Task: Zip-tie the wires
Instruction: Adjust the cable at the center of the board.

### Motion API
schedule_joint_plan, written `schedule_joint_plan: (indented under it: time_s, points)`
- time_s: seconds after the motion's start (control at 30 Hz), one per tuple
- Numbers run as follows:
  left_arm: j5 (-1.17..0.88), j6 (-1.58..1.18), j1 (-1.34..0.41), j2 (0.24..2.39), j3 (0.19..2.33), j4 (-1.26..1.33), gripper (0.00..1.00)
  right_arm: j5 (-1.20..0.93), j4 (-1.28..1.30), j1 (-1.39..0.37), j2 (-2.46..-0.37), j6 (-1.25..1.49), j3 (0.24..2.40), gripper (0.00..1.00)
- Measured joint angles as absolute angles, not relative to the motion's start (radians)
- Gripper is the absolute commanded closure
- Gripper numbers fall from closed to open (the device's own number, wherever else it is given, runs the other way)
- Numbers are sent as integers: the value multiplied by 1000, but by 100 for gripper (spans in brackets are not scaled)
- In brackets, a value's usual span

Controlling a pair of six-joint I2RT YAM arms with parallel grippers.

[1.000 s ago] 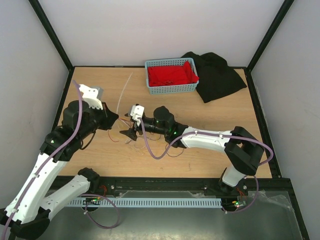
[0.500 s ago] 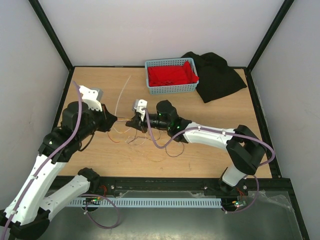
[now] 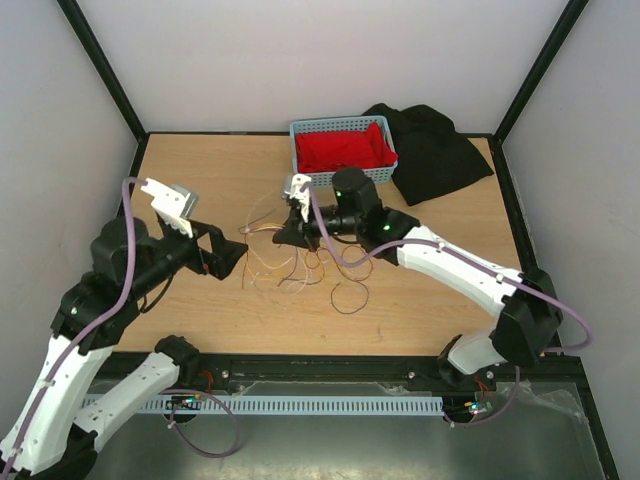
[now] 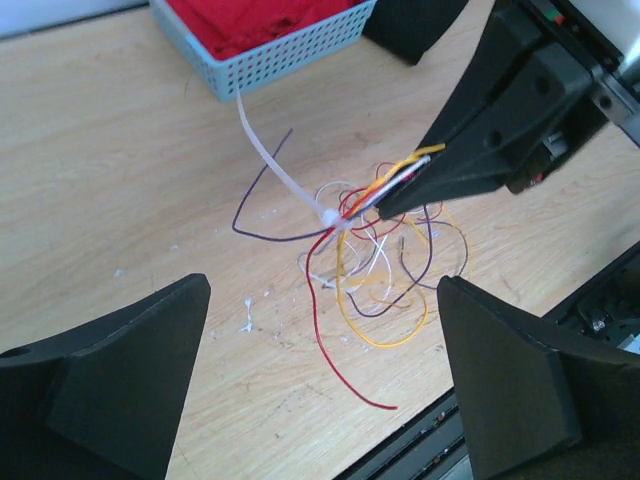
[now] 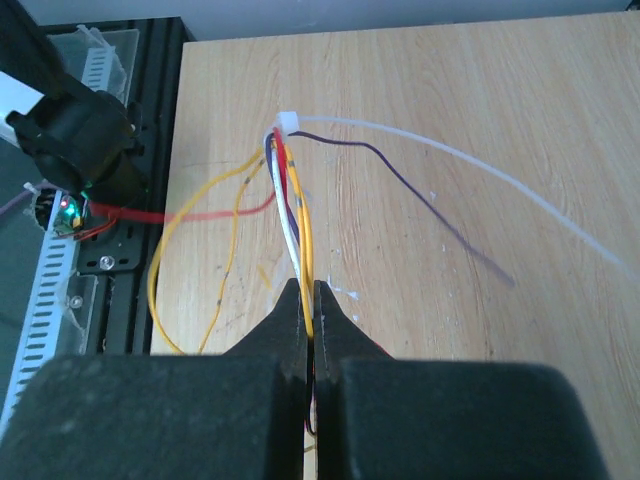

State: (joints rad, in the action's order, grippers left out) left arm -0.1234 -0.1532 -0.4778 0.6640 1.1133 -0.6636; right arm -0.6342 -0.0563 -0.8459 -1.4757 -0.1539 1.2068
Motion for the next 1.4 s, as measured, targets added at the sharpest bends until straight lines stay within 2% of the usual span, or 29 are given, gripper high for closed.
schedule_joint_plan:
  time_s: [0.23, 0.43, 0.7, 0.83, 1.27, 1.4]
  points:
    - [-183, -61, -478, 577, 1116, -637, 1, -690, 25, -745, -1401, -127, 1206, 100]
    - [-328, -28, -478, 568, 1096, -594, 1, -729, 55, -720, -1365, -94, 1206, 100]
    - [-419, -51, -478, 554, 870, -341, 1, -798, 62, -717, -1326, -15, 1206, 100]
    - [-433, -70, -478, 598, 822, -220, 3, -829, 62, -717, -1319, 22, 1206, 100]
    - [-543, -106, -479, 724, 813, 22, 27, -854, 65, -715, -1296, 53, 1188, 100]
    - [-568, -108, -479, 748, 813, 25, 40, -853, 60, -715, -1296, 65, 1182, 100]
